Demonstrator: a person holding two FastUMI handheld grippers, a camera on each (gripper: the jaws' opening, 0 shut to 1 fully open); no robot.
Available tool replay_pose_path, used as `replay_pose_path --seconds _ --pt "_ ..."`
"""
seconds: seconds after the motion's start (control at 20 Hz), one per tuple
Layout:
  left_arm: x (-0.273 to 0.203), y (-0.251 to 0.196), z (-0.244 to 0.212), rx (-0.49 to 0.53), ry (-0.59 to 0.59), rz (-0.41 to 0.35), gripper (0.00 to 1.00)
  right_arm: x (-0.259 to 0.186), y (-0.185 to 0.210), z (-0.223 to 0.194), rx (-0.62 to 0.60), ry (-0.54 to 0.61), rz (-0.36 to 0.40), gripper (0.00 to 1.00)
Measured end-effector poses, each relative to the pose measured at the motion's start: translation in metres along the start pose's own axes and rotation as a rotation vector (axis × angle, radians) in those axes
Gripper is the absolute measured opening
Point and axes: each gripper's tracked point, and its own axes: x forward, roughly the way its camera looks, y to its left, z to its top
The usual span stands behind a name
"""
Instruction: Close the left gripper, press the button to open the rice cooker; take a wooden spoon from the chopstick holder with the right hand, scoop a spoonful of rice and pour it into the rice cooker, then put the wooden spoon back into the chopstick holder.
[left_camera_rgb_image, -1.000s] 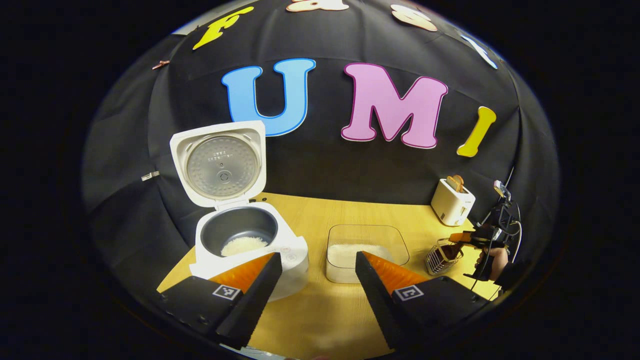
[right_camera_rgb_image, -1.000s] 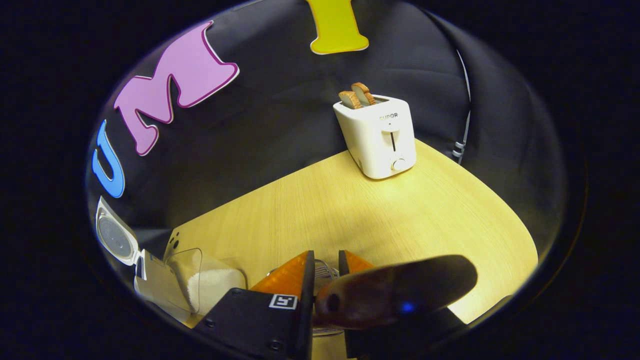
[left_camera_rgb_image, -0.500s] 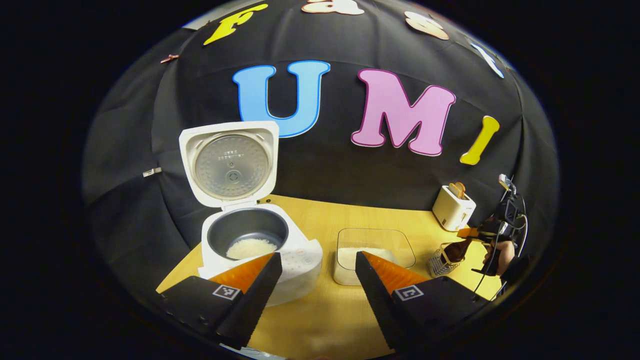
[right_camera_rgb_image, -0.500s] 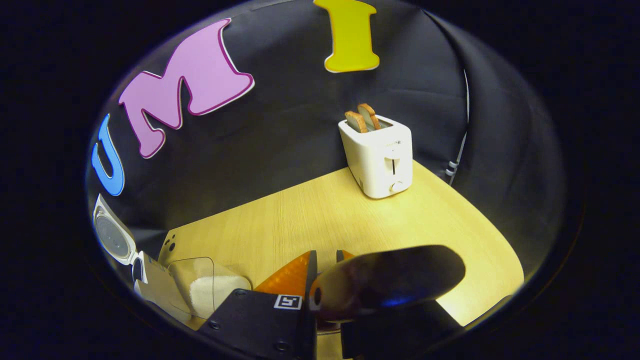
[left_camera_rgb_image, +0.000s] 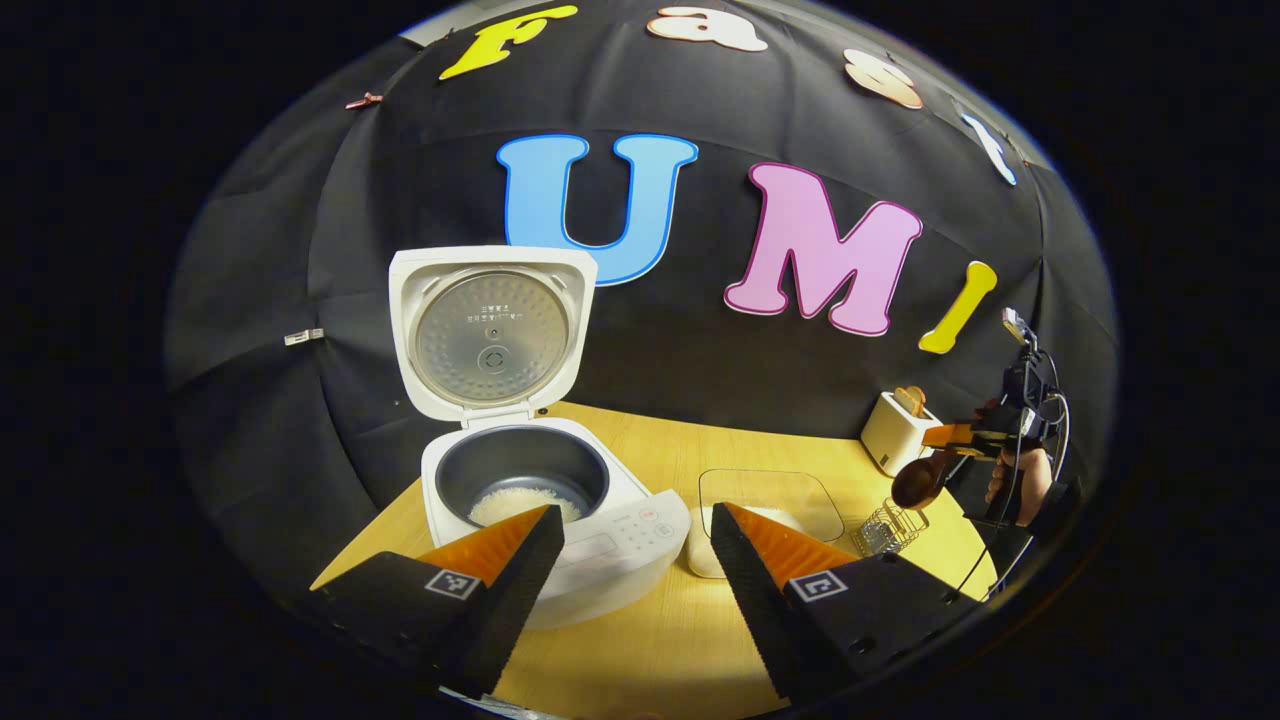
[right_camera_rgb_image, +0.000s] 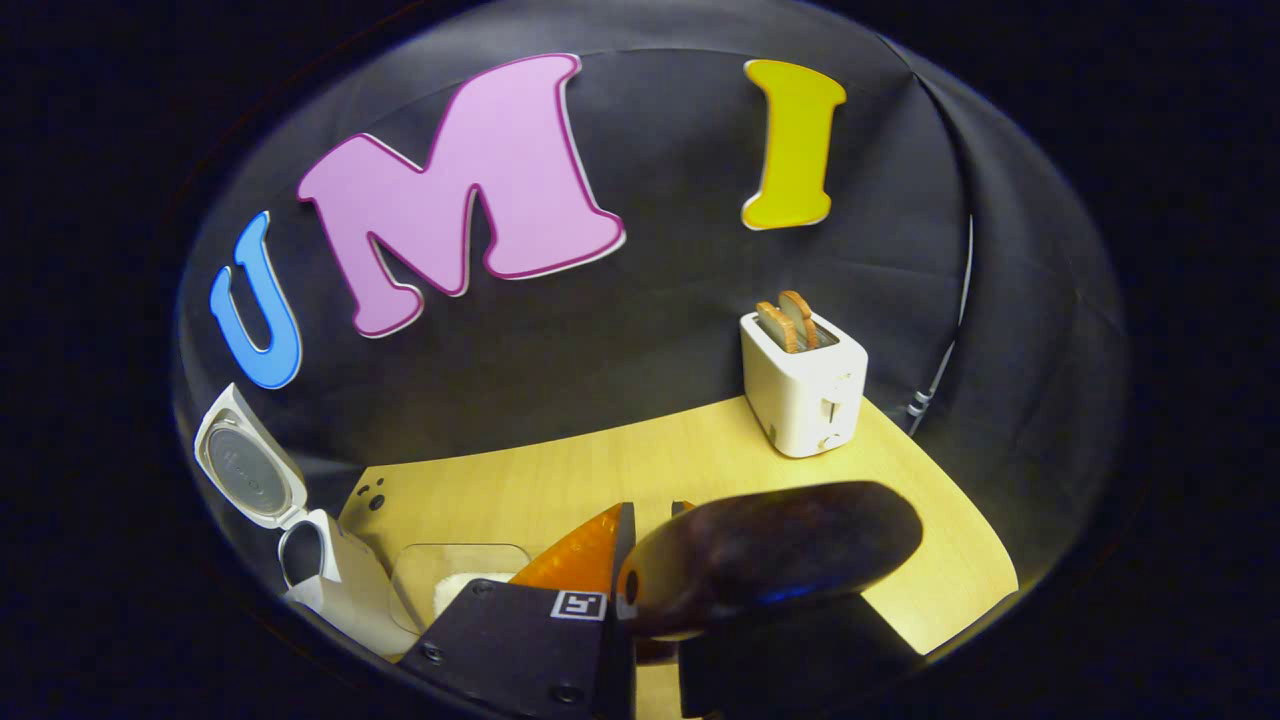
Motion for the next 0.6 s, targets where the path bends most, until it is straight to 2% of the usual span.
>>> replay_pose_path --seconds 0.35,0.6 --pt "0.006 0.024 0.007 -0.034 -0.024 -0.044 0.96 0.007 0.083 -0.018 -0.038 0.019 0.085 0.1" --pt "0.008 0.026 -0.007 -0.034 0.018 -0.086 0.96 0.032 0.128 -0.055 -0.094 0.055 0.126 0.09"
